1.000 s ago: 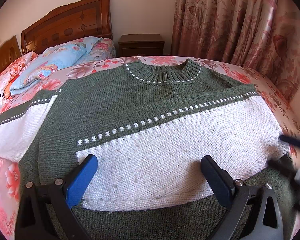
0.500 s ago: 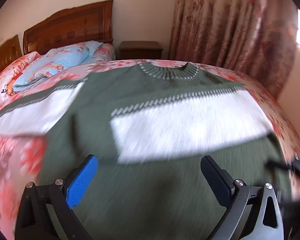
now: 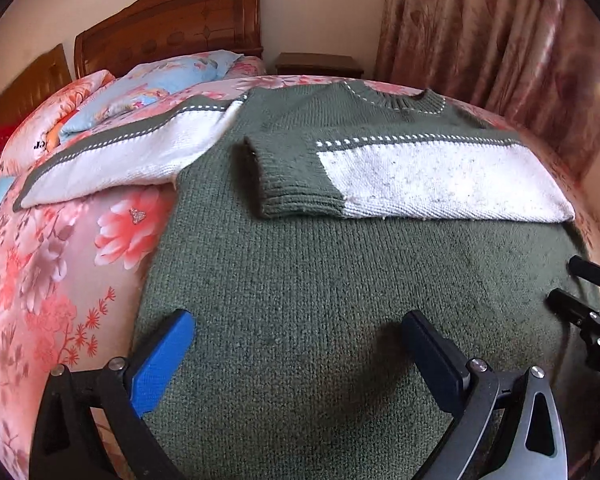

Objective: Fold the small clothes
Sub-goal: 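Grasp the other sleeve cuff with the left gripper and lift it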

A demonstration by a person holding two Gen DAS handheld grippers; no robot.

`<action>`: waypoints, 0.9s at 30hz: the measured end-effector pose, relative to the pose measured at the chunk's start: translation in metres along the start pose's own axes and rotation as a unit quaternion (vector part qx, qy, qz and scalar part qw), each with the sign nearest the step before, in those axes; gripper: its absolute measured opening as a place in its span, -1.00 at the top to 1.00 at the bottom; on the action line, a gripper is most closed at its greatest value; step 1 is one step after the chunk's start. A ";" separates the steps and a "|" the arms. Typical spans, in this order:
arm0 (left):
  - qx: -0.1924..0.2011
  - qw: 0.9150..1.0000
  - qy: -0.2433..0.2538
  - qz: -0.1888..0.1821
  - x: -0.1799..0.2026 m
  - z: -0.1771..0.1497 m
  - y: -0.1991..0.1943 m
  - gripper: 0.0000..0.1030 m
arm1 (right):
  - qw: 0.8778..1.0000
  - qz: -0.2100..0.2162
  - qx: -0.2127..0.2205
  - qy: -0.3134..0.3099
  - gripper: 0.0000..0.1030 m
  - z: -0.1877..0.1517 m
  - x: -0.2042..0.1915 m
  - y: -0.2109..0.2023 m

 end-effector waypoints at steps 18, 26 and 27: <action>0.013 0.991 -0.083 -0.106 -0.047 -0.005 -0.023 -1.00 | 1.000 -0.013 -0.013 -0.012 -0.47 0.005 -0.001 0.001; 0.056 0.974 -0.196 -0.103 -0.126 0.011 -0.046 -1.00 | 0.998 0.044 -0.003 -0.052 -0.40 0.028 -0.054 -0.011; 0.057 0.968 -0.217 -0.112 -0.140 0.014 -0.044 -1.00 | 0.997 0.044 -0.005 -0.056 -0.40 0.027 -0.060 -0.008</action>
Point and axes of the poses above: each gripper's, at about its wrist camera, not at the fingertips, and y roughly the way its jaws point, x to its right, z to its top, the point moved 1 cm from there along y, roughly the way its jaws point, and after that the axes turned 12 degrees about -x, right-handed, at the moved point
